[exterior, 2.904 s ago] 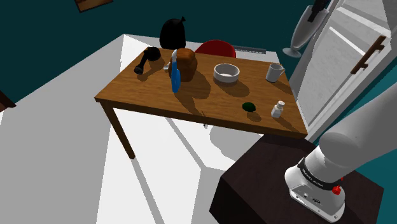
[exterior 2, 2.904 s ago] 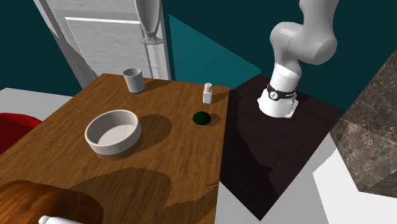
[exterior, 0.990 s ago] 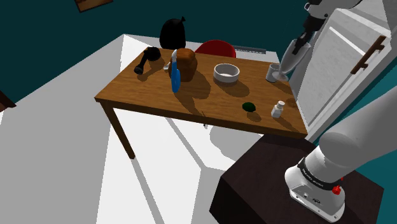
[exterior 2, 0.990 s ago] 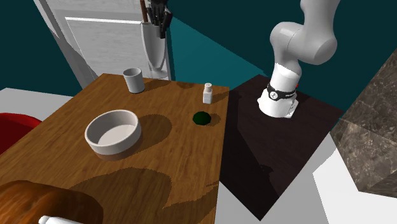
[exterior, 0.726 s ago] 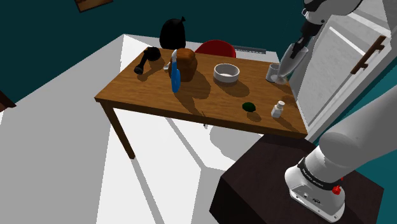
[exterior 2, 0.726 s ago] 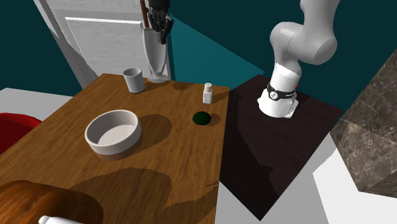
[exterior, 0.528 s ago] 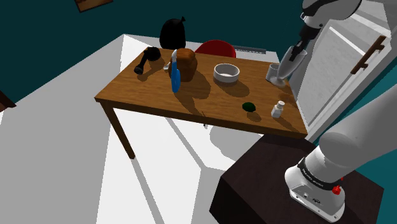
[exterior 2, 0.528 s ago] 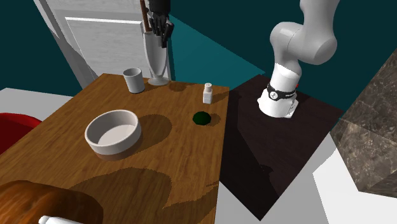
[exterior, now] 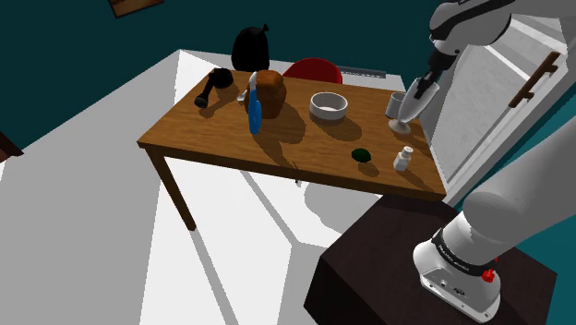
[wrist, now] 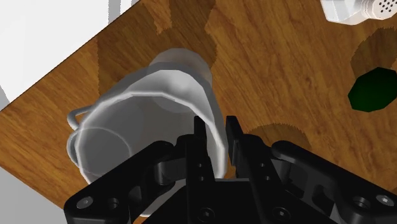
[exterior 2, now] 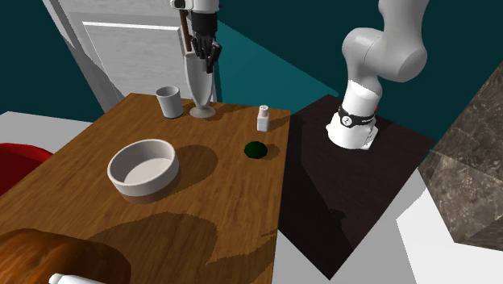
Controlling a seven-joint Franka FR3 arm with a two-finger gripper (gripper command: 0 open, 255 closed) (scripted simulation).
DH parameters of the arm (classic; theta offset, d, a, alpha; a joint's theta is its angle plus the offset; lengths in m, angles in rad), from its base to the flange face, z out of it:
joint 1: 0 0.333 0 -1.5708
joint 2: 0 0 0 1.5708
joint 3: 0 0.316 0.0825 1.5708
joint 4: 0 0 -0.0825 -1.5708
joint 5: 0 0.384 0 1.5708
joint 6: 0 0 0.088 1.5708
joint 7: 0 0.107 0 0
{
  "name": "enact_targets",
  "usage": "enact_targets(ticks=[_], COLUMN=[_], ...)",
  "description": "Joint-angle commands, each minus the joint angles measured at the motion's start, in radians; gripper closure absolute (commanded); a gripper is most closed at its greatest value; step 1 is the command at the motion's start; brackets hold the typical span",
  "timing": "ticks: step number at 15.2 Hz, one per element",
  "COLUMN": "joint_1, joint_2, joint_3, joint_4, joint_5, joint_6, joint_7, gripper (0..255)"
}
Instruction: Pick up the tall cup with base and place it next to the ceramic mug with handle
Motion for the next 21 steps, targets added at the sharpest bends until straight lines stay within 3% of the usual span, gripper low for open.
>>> enact_targets(ticks=[1, 9, 10, 15, 19, 21], joint_1=[0.0, -0.001, -0.001, -0.001, -0.004, -0.004], joint_2=[0.013, 0.013, 0.012, 0.013, -0.049, -0.049], joint_3=[-0.003, -0.003, -0.003, -0.003, 0.003, 0.003], joint_4=[-0.019, -0.019, -0.019, -0.019, 0.052, 0.052], joint_5=[0.009, 0.009, 0.009, 0.009, -0.03, -0.03], joint_6=[0.031, 0.031, 0.031, 0.031, -0.092, -0.092], joint_7=[-0.01, -0.01, -0.01, -0.01, 0.018, 0.018], gripper=[255, 255, 0, 0, 0, 0])
